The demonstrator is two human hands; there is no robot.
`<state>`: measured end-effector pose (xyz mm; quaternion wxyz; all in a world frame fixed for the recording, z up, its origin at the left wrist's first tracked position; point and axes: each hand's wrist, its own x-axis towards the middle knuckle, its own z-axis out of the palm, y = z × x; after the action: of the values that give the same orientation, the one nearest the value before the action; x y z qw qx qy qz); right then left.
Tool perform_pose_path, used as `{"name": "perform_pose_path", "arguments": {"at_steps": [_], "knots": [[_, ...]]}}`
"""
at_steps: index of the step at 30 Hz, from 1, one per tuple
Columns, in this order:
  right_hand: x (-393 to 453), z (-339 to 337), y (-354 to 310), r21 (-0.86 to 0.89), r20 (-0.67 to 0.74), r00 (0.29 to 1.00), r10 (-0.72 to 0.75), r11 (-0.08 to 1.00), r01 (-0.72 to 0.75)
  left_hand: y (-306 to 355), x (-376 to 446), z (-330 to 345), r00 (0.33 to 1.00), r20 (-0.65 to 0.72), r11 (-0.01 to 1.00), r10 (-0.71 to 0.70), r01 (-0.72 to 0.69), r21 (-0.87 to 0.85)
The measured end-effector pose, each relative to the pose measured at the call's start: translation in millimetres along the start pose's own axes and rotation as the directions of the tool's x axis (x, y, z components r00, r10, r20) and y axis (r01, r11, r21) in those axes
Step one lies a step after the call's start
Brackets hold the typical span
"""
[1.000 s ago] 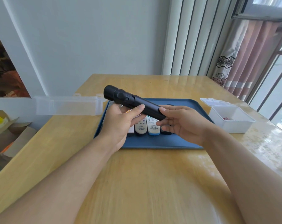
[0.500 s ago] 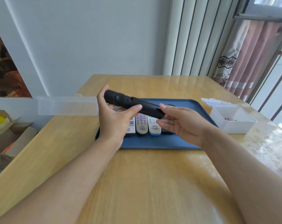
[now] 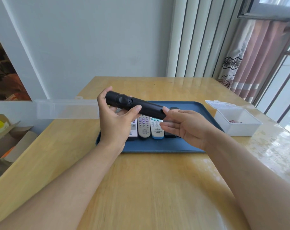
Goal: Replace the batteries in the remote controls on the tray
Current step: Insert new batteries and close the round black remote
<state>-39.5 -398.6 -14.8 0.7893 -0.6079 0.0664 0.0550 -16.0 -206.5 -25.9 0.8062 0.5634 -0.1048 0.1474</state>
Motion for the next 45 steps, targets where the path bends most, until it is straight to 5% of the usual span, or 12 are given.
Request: {"name": "perform_pose_path", "arguments": {"at_steps": [23,45], "knots": [[-3.3,-0.7,-2.3,0.235,0.101,0.993,0.055,0.969,-0.077,1.5,4.3,-0.1,0.995,0.041,0.99,-0.086,0.09,-0.112],[-7.7,10.1,-2.7,0.223,0.094,0.996,0.008,0.974,-0.029,1.2,2.8,1.1,0.996,0.047,0.984,-0.079,0.086,-0.156]]}}
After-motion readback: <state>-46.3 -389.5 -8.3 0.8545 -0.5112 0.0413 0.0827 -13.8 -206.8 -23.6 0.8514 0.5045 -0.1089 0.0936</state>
